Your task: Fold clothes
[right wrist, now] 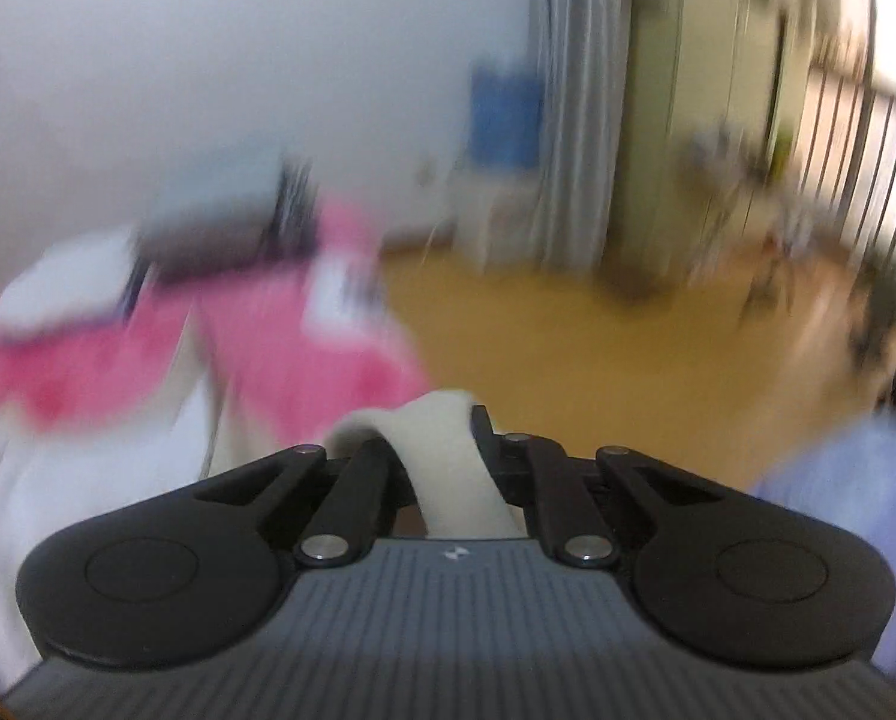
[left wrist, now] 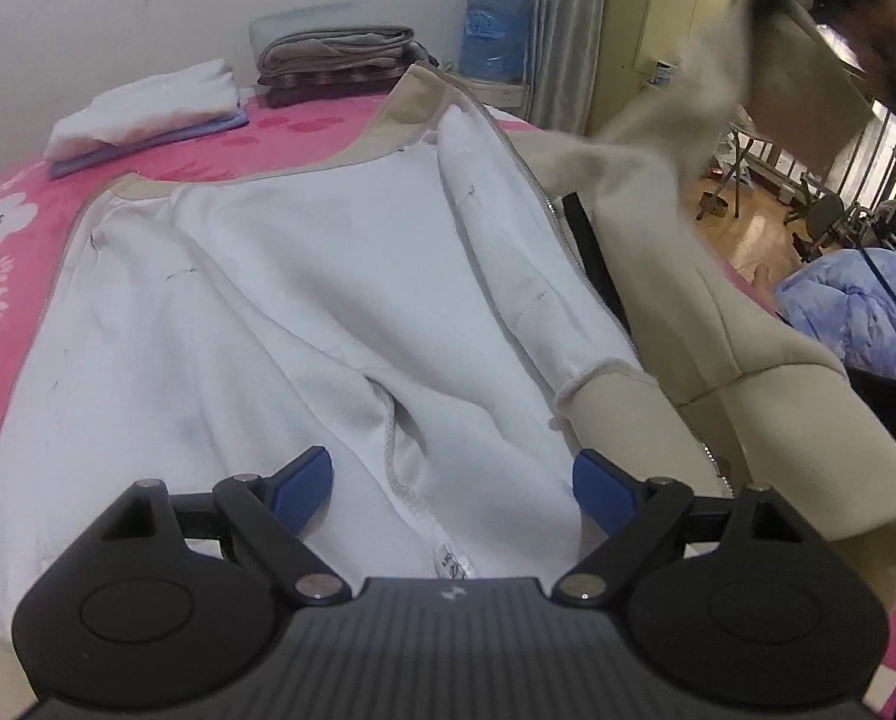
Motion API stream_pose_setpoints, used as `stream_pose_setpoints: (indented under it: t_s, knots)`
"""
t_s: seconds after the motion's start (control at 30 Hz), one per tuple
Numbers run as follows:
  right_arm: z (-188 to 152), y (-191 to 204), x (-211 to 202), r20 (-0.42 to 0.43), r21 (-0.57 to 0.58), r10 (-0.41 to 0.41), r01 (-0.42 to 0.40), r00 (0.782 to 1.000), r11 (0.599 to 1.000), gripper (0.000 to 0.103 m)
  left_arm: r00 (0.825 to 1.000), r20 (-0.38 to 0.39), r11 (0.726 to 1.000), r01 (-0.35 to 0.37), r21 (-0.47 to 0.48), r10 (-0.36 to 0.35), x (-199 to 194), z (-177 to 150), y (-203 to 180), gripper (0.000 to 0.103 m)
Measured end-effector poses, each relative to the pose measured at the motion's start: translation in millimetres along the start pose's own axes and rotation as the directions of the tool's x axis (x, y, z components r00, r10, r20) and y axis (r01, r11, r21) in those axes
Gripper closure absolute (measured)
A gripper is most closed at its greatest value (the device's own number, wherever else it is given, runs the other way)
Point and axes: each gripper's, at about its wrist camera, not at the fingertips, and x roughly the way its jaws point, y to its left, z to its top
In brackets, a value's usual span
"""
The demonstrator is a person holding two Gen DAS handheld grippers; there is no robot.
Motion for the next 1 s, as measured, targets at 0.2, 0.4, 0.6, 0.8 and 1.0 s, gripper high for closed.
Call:
stream_pose_setpoints:
  t_s: [0.2,0.4,0.6,0.8,1.0]
  knots:
    - [28,22,106,0.003,0.049,0.011,-0.011,1.000,0.999,0.094,1.000,-0.005,1.000,-0.002,0.002,0.002,2,0,0,0.014]
    - [-61,51,170,-0.386,-0.040,0.030,-0.049,0.922,0.998,0.070,1.000,0.000,1.000,-0.010,0.012,0.010,0,-3,-1,0.014]
    - [-80,37,67,-0.241,-0.149,0.070,-0.108,0.968,0.983,0.034,1.000,0.017,1.000,-0.012,-0.025,0.012,-16,-2,0,0.014]
    - [-88,21,-54,-0.175,-0.100,0.266,-0.285,0.948,0.953,0.023,0.999,0.039,0.997,-0.025,-0.079,0.029,-48,-6,-2,0.014]
    - [-152,66,-114,-0.300,-0.242,0.393,-0.468,0.869,0.850,0.023,0.996,0.036,0.994,-0.074,-0.083,0.077,-73,-23,-15,0.014]
